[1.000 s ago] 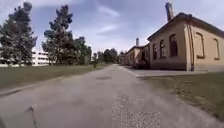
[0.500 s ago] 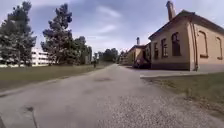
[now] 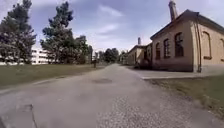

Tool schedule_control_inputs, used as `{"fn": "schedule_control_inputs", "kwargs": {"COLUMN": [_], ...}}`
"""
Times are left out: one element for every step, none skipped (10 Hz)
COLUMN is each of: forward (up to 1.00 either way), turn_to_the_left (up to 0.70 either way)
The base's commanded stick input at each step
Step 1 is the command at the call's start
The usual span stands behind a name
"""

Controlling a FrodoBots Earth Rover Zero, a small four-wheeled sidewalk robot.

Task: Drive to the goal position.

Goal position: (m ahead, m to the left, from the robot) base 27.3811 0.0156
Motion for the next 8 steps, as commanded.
{"fn": "schedule_control_inputs", "kwargs": {"forward": [0.85, 0.85, 0.85, 0.85, 0.85, 0.85, 0.85, 0.85], "turn_to_the_left": [-0.03, -0.16, -0.29, -0.34, -0.34, -0.34, -0.34, -0.34]}}
